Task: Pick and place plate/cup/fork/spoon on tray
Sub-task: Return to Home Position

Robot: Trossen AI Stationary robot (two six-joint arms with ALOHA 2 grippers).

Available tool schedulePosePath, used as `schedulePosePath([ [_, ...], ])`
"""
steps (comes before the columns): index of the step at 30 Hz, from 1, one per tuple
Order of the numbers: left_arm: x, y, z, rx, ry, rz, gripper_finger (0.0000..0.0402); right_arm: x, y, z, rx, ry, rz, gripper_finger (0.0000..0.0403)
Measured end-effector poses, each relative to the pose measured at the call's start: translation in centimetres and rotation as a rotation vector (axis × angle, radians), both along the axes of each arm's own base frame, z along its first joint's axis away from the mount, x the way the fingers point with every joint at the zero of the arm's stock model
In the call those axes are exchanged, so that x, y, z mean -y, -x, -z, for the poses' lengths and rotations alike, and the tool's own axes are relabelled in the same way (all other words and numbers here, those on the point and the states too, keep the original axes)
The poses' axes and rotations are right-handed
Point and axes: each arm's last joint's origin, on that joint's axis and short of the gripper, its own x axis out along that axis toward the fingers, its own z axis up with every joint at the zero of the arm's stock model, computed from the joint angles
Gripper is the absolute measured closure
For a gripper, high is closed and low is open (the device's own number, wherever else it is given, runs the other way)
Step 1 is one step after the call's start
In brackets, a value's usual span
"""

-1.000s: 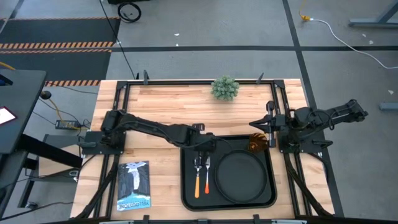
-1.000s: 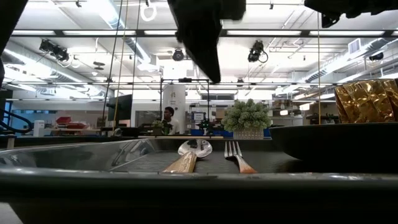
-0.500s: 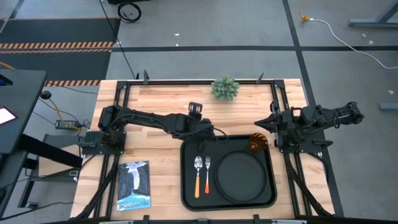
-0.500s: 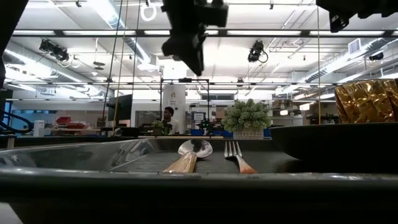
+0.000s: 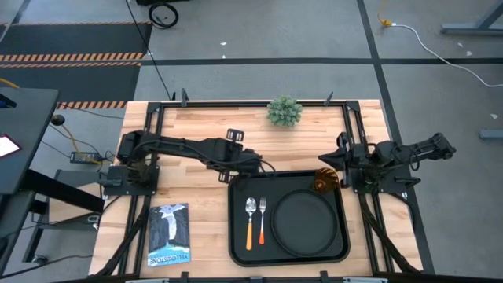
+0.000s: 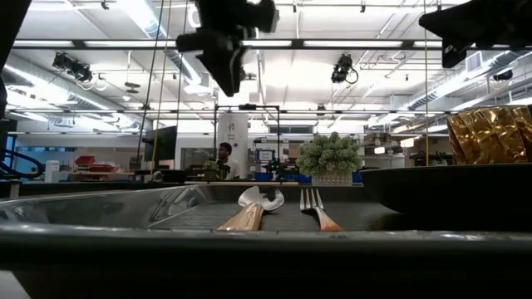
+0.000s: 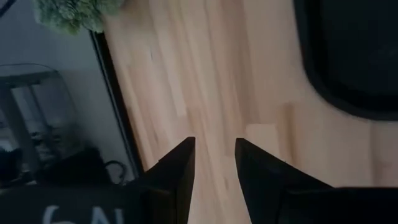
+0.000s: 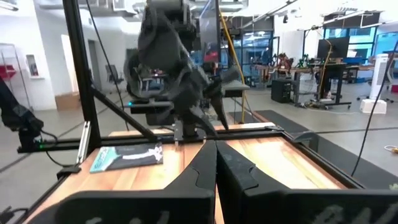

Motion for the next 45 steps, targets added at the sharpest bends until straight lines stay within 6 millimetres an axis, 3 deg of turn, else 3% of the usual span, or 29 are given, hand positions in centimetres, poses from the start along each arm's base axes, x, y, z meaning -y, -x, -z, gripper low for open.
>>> schedulePosePath([
  [15,1.5,2.9,-3.5,0.119,0.128,-0.069,0.0279,0.0,0.0,3.3,0.044,-0.073,-0.017,0.0396],
  [24,3.0,6.7,-2.9,0.206,0.168,-0.039,0.0279,0.0,0.0,4.3,0.081,-0.139,-0.028,0.0396],
  [31,3.9,9.1,-2.8,0.473,0.24,0.01,0.0279,0.1,-0.1,4.4,0.065,-0.136,0.028,0.0396],
  [42,4.6,12.8,-1.5,0.937,0.378,0.317,0.0279,0.1,-0.1,4.3,0.082,-0.139,0.033,0.0389],
  [45,4.4,13.4,-1.2,1.096,0.412,0.327,0.0279,0.1,-0.1,4.2,0.083,-0.139,0.031,0.0388],
])
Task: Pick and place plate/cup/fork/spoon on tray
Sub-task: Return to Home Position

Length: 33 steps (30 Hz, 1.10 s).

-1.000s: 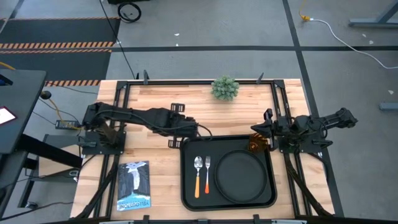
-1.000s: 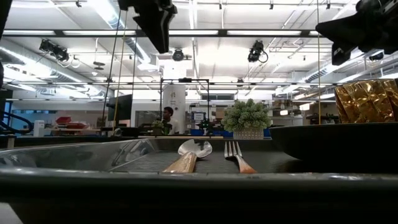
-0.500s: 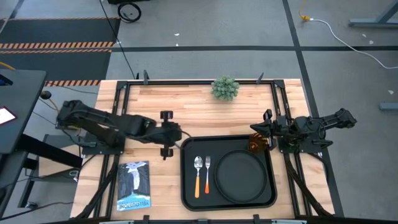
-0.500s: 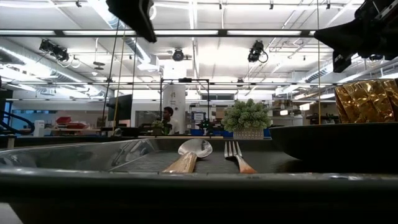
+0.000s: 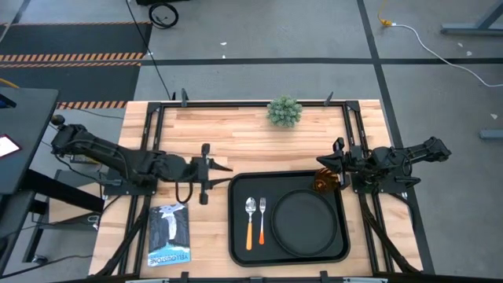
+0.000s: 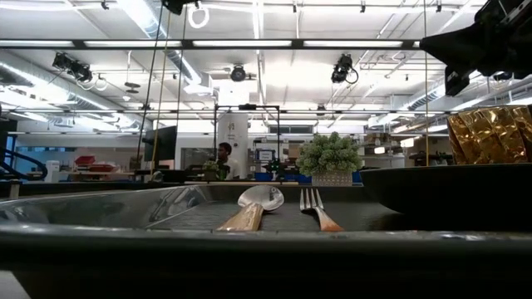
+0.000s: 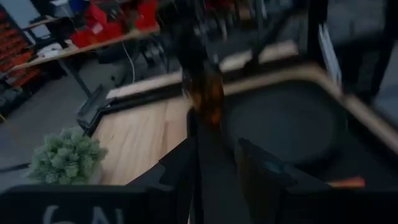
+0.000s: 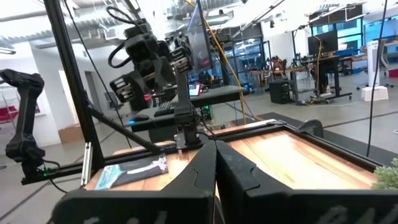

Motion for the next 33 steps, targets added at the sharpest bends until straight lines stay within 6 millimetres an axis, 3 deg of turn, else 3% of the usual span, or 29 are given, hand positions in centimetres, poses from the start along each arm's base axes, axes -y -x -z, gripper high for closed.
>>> schedulePosePath([
  [4,-0.1,0.2,0.3,0.048,0.098,-0.019,0.0279,0.0,0.0,0.0,0.0,0.0,-0.001,0.0388],
  [14,0.1,0.2,-0.2,0.12,0.56,-0.115,0.0278,0.0,0.0,0.0,0.0,0.0,-0.001,0.039],
  [24,-0.6,1.6,-1.1,0.151,0.359,0.01,0.0278,0.0,0.0,0.0,0.0,0.001,-0.004,0.039],
  [26,-1.2,2.2,-0.5,0.167,0.37,0.051,0.0278,0.0,0.0,0.0,0.0,0.001,-0.005,0.039],
  [29,-2.3,3.1,2.2,0.187,0.418,0.113,0.0278,0.0,0.0,0.0,-0.002,0.001,-0.005,0.039],
  [33,-3.8,5.9,4.4,0.389,0.436,0.279,0.0278,0.0,0.0,0.0,0.0,0.001,-0.005,0.039],
])
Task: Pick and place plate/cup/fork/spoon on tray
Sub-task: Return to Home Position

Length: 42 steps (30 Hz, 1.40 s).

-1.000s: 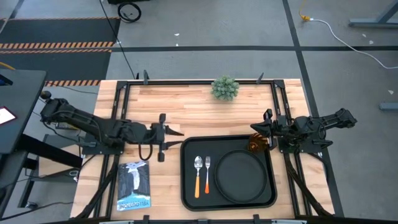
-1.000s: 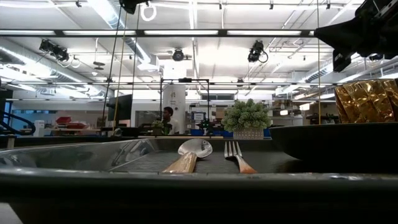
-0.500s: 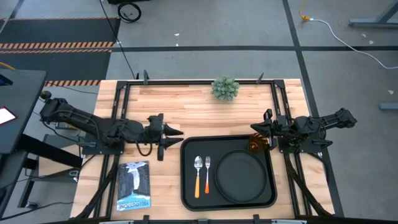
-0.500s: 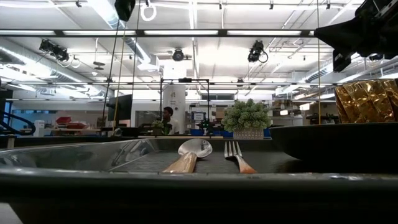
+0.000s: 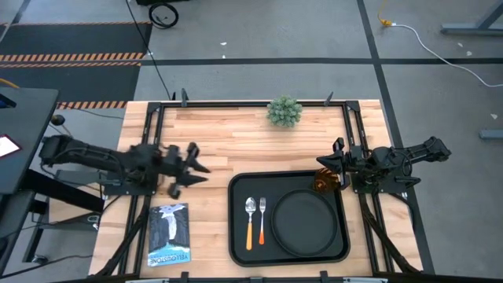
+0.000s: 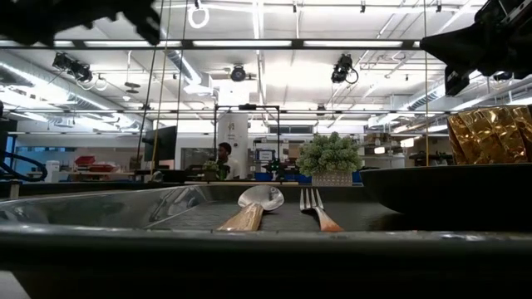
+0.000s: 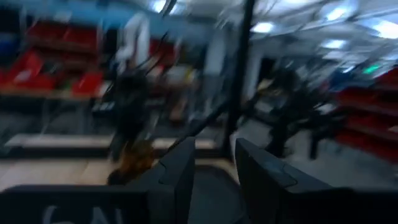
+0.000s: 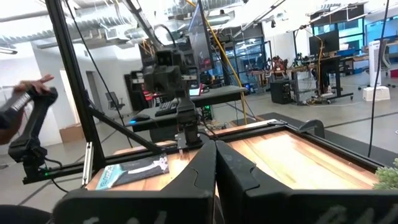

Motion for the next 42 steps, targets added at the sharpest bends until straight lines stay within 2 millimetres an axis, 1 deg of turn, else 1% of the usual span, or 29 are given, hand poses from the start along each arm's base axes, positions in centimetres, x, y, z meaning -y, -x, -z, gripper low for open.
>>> schedulePosePath([
  [2,-0.3,1.8,1.0,0.091,0.0,0.034,0.0278,0.0,0.0,0.0,0.0,0.0,0.0,0.039],
  [5,-0.6,4.2,1.5,0.247,-0.004,0.06,0.0278,0.0,0.0,0.0,0.0,0.0,0.0,0.039],
  [9,-0.9,5.9,1.8,0.318,-0.031,0.09,0.0278,0.0,0.0,0.0,0.0,0.0,0.0,0.039],
  [25,-1.3,8.1,3.0,0.18,-0.05,0.077,0.0278,0.0,0.0,0.0,0.001,0.0,0.0,0.039],
  [30,-1.3,8.8,3.4,0.165,-0.089,0.064,0.0278,0.0,0.0,0.0,0.0,0.0,0.0,0.039],
  [33,-1.2,9.2,3.5,0.176,-0.122,0.097,0.0278,0.0,0.0,0.0,0.0,0.0,0.0,0.039],
  [38,-1.0,9.3,3.8,0.164,-0.165,0.179,0.0278,0.0,0.0,0.0,0.001,0.0,0.0,0.039],
  [42,-1.1,8.8,5.2,0.091,-0.142,0.176,0.0278,0.0,0.0,0.0,0.0,0.0,0.0,0.039],
])
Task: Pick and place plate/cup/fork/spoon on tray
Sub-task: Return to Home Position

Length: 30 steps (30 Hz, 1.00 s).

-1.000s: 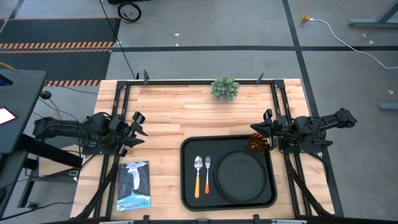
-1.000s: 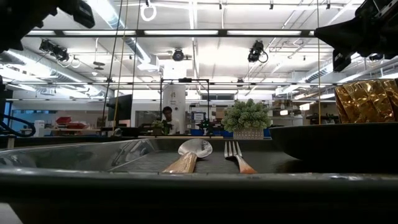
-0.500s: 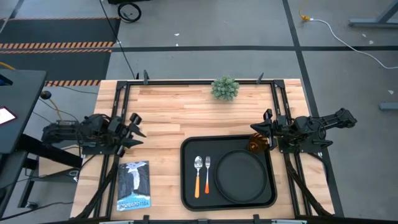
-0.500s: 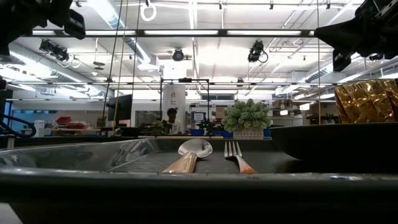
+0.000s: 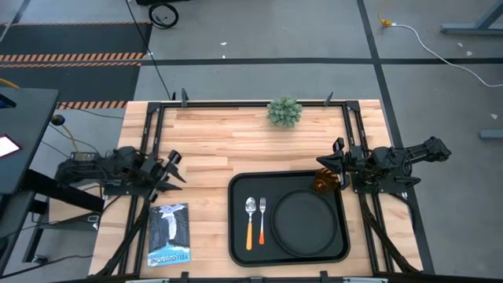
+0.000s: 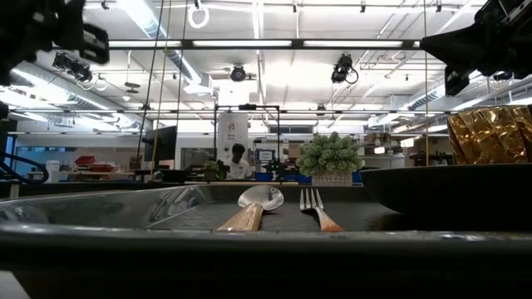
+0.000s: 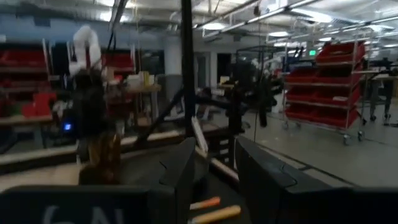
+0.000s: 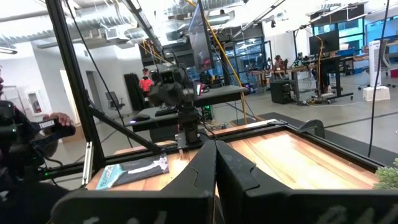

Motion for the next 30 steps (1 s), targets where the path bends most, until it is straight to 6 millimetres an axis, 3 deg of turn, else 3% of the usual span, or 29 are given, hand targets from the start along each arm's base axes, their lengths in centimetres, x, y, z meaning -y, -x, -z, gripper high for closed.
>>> schedulePosePath([
  [5,-0.1,-0.5,2.1,-0.105,0.026,-0.01,0.0278,0.0,0.0,0.0,0.0,0.0,0.0,0.039],
  [19,0.2,-0.6,2.7,-0.173,0.027,0.003,0.0278,0.0,0.0,0.0,0.0,0.0,0.0,0.039],
  [30,0.6,-0.5,2.1,-0.108,0.032,0.034,0.0278,0.0,0.0,0.0,0.0,0.0,0.0,0.039],
])
